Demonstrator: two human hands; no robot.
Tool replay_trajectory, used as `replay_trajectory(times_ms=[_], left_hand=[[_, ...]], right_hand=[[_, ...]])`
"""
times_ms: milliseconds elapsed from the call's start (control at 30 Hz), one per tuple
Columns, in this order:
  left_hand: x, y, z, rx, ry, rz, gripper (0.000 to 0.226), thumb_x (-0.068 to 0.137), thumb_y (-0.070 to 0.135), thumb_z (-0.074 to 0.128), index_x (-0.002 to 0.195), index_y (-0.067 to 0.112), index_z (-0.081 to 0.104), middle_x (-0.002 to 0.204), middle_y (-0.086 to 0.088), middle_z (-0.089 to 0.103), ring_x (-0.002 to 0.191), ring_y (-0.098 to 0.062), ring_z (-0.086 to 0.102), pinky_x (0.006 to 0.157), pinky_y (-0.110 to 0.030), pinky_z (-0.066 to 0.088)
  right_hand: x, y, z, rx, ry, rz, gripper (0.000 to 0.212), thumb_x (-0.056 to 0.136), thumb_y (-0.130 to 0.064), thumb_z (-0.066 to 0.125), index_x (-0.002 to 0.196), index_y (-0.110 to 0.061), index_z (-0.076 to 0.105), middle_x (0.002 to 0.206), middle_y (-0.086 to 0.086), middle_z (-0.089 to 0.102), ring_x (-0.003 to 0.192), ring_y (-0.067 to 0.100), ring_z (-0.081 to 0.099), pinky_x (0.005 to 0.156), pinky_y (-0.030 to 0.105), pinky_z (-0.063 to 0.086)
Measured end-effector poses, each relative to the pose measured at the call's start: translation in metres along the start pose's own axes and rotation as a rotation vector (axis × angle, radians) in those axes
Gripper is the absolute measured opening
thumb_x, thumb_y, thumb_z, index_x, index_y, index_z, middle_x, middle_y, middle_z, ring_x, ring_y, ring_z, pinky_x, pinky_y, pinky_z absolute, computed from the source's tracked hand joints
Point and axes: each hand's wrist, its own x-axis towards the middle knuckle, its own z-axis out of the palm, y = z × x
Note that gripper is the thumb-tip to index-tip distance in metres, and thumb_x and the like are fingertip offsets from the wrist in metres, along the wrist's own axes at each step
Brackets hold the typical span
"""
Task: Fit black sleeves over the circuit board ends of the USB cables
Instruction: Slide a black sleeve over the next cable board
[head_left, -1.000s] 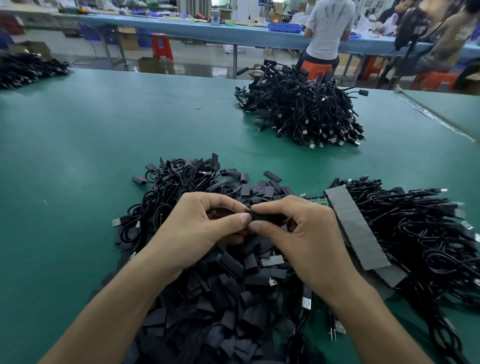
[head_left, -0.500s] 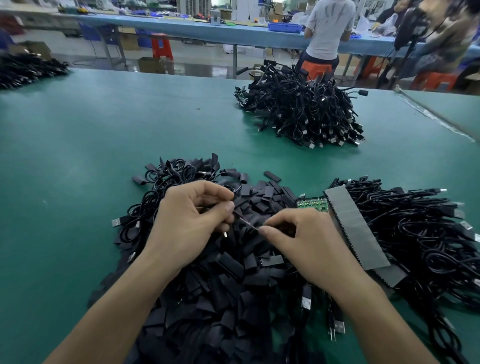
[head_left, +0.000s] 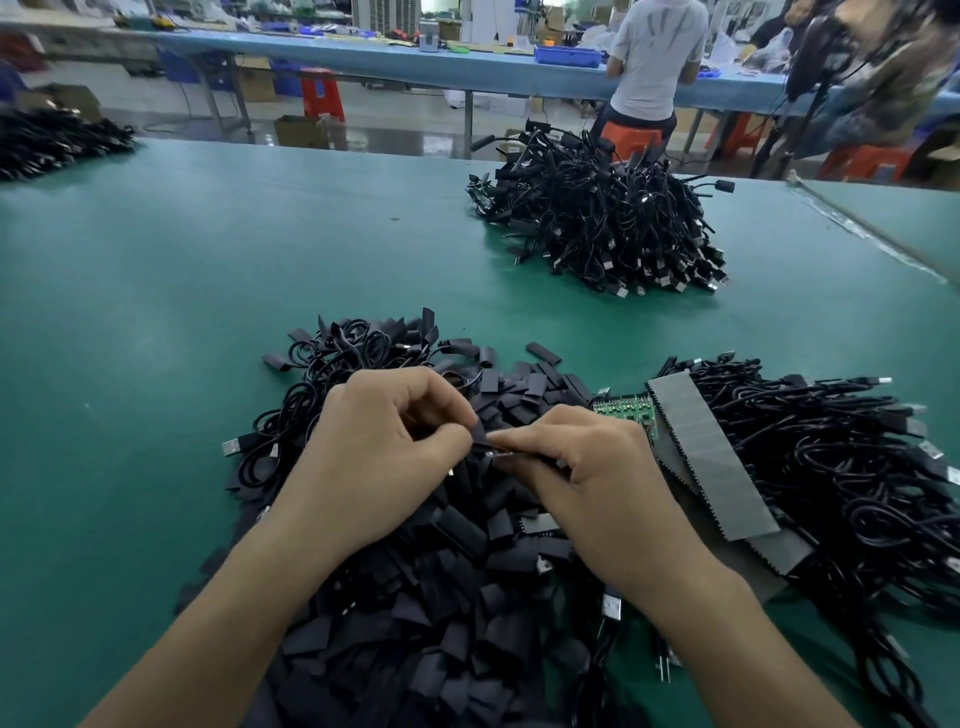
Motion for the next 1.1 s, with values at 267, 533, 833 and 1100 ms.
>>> replay_trajectory(times_ms=[267, 533, 833, 1100], left_hand=[[-0.009, 0.022, -0.007, 0.491, -0.177, -0.004, 0.046, 0.083, 0.072, 0.028, 0.094, 0.045, 0.064, 0.073, 0.019, 0.064, 0.071, 0.0, 0.058, 0.059, -0.023, 0.04], [-0.005, -0.001, 0.001, 0.359, -0.2, -0.089, 0.023, 0.091, 0.056, 0.055, 0.078, 0.038, 0.061, 0.07, 0.026, 0.067, 0.065, 0.002, 0.061, 0.065, -0.032, 0.052], [-0.003, -0.007, 0.005, 0.183, -0.1, -0.042, 0.014, 0.091, 0.035, 0.065, 0.078, 0.037, 0.064, 0.071, 0.023, 0.069, 0.062, -0.001, 0.065, 0.069, -0.036, 0.057], [-0.002, -0.005, 0.005, 0.09, -0.02, 0.002, 0.023, 0.099, 0.028, 0.053, 0.091, 0.047, 0.061, 0.075, 0.018, 0.068, 0.045, -0.007, 0.055, 0.044, -0.022, 0.045]], right_hand=[[-0.003, -0.004, 0.002, -0.074, 0.068, -0.126, 0.017, 0.086, -0.024, 0.071, 0.098, -0.015, 0.078, 0.081, -0.002, 0.072, 0.072, 0.016, 0.067, 0.065, 0.039, 0.056], [-0.006, 0.0, 0.004, -0.48, -0.349, 0.234, 0.062, 0.088, -0.062, 0.058, 0.142, -0.037, 0.04, 0.122, -0.007, 0.055, 0.117, 0.018, 0.051, 0.093, 0.033, 0.042], [-0.005, -0.004, -0.001, -0.359, -0.173, 0.253, 0.015, 0.094, -0.034, 0.06, 0.103, -0.03, 0.072, 0.1, -0.01, 0.071, 0.095, 0.016, 0.063, 0.081, 0.033, 0.05], [0.0, -0.005, -0.009, -0.073, 0.041, 0.259, 0.027, 0.09, -0.011, 0.065, 0.107, -0.029, 0.074, 0.086, -0.021, 0.066, 0.079, -0.005, 0.063, 0.074, 0.01, 0.049]])
